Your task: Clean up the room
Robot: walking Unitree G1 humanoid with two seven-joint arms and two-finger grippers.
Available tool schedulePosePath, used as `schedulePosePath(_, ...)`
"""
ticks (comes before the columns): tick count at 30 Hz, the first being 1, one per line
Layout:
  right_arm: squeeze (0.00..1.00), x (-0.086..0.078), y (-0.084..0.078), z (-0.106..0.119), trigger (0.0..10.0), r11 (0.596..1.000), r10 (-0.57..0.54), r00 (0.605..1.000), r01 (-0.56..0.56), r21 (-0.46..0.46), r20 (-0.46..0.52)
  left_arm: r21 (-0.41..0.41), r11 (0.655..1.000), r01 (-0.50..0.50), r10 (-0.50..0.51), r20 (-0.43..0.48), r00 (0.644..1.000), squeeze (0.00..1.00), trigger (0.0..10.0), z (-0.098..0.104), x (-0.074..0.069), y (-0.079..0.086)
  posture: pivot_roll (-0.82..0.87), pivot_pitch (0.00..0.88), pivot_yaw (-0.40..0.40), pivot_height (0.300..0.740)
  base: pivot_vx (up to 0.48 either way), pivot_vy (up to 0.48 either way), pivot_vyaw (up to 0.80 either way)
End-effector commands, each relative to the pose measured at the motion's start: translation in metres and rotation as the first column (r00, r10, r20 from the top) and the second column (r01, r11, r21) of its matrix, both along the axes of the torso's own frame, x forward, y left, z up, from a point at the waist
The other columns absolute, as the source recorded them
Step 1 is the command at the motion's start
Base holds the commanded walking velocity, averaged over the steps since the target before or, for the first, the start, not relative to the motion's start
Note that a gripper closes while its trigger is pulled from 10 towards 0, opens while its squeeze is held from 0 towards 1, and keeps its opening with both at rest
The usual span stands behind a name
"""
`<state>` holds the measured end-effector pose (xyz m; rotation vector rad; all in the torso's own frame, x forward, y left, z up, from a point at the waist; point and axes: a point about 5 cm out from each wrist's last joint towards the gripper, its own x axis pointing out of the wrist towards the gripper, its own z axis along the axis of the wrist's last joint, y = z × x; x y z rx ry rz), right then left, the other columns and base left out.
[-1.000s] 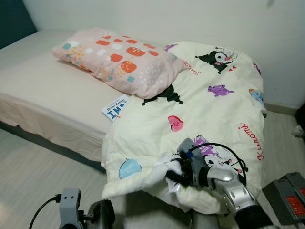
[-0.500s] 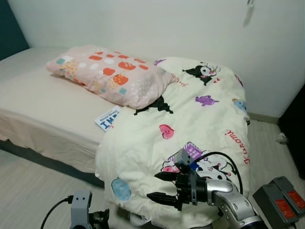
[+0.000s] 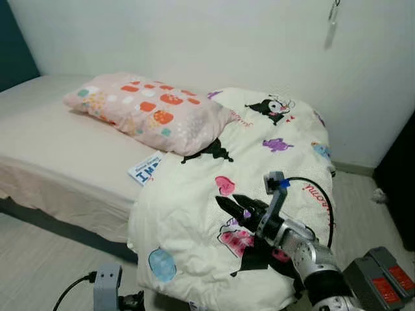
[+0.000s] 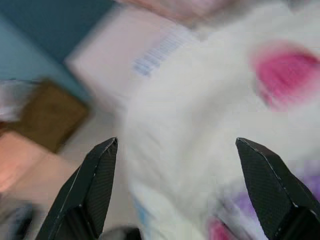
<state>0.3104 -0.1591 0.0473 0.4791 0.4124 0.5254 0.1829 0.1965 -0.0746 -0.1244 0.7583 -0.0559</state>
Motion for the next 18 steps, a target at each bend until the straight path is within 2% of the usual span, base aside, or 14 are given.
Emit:
schedulePosePath(1,0.00,-0.007,-0.001,-0.016,10.0,0.998,-0.046,0.997,0.044,-0.040,-0.065,-0.006,1.000,0.004,-0.005,-0.115,0.993,0.00,10.0,-0.013,-0.022,-0.004,-0.08,0.000,-0.019,0.477,0.000,0.000,0.00)
schedulePosePath(4,0.00,-0.022,-0.012,-0.041,10.0,0.986,-0.141,0.976,0.123,-0.114,-0.167,0.000,1.000,0.007,-0.007,-0.142,0.990,0.00,10.0,-0.016,-0.025,-0.007,-0.08,0.000,-0.017,0.493,0.000,0.000,0.00)
schedulePosePath(7,0.00,-0.030,-0.019,-0.054,10.0,0.974,-0.197,0.957,0.166,-0.155,-0.214,0.009,1.000,0.013,-0.011,-0.170,0.985,0.00,10.0,-0.018,-0.030,-0.008,-0.08,0.000,-0.016,0.502,0.000,0.000,0.00)
schedulePosePath(11,0.00,-0.032,-0.022,-0.055,10.0,0.974,-0.210,0.955,0.185,-0.130,-0.210,0.018,1.000,0.013,-0.009,-0.201,0.980,0.00,10.0,-0.021,-0.036,-0.008,-0.09,0.000,-0.015,0.517,0.000,0.000,0.00)
schedulePosePath(18,0.00,-0.025,-0.018,-0.046,10.0,0.985,-0.173,0.972,0.167,-0.054,-0.161,0.037,0.999,0.029,-0.019,-0.241,0.970,0.00,10.0,-0.024,-0.042,-0.006,-0.10,0.000,-0.009,0.543,0.000,0.000,0.00)
